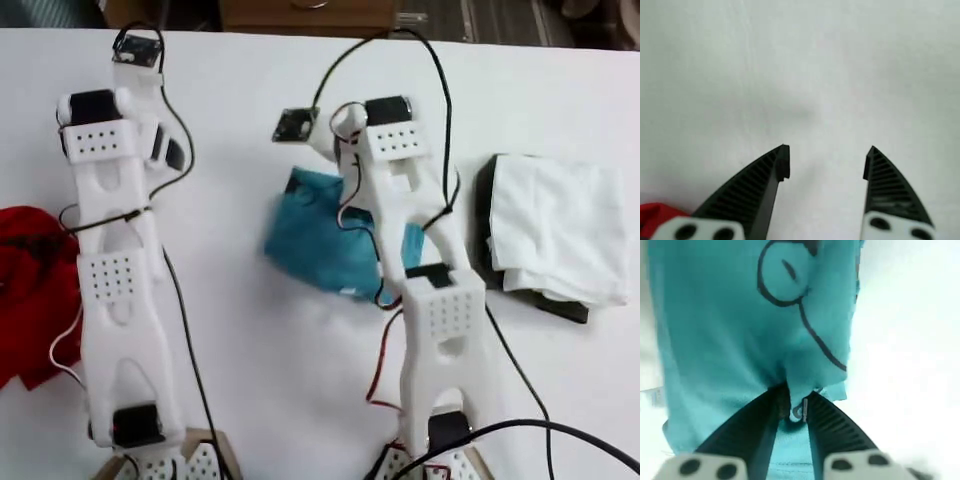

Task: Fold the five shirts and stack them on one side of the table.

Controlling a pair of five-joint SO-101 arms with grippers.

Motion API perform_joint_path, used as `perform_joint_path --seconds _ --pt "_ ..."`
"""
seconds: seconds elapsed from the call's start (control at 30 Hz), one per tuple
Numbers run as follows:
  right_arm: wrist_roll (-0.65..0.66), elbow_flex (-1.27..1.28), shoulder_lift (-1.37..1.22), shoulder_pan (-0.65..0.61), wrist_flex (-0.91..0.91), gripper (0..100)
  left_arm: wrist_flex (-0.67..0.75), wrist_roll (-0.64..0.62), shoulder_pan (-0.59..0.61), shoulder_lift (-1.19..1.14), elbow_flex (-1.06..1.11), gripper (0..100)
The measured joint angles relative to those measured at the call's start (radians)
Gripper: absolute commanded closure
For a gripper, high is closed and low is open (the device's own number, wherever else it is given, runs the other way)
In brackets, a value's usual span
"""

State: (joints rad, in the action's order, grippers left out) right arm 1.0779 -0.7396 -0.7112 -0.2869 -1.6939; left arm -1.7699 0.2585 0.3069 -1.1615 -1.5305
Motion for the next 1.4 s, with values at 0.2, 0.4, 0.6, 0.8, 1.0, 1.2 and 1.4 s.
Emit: perform_joint_path --seconds 0.2,0.4,0.6,0.8,1.0,1.2,1.4 --pt "-0.017 0.026 0.02 -0.064 -0.002 78.6 0.0 0.0 -0.002 0.0 0.0 74" --pt "-0.006 0.025 -0.02 -0.071 0.041 67.3 0.0 0.0 -0.002 0.0 0.0 74" --pt "-0.006 -0.117 -0.043 -0.038 0.092 67.3 0.0 0.0 -0.002 0.0 0.0 74" --pt "-0.017 -0.216 -0.192 -0.043 0.106 67.1 0.0 0.0 -0.002 0.0 0.0 74" --pt "-0.029 -0.318 -0.342 -0.052 0.106 67.1 0.0 0.0 -0.002 0.0 0.0 74" --pt "-0.029 -0.39 -0.428 -0.048 0.091 67.1 0.0 0.0 -0.002 0.0 0.0 74" --pt "-0.006 -0.402 -0.443 -0.048 0.028 67.0 0.0 0.0 -0.003 0.0 0.0 74"
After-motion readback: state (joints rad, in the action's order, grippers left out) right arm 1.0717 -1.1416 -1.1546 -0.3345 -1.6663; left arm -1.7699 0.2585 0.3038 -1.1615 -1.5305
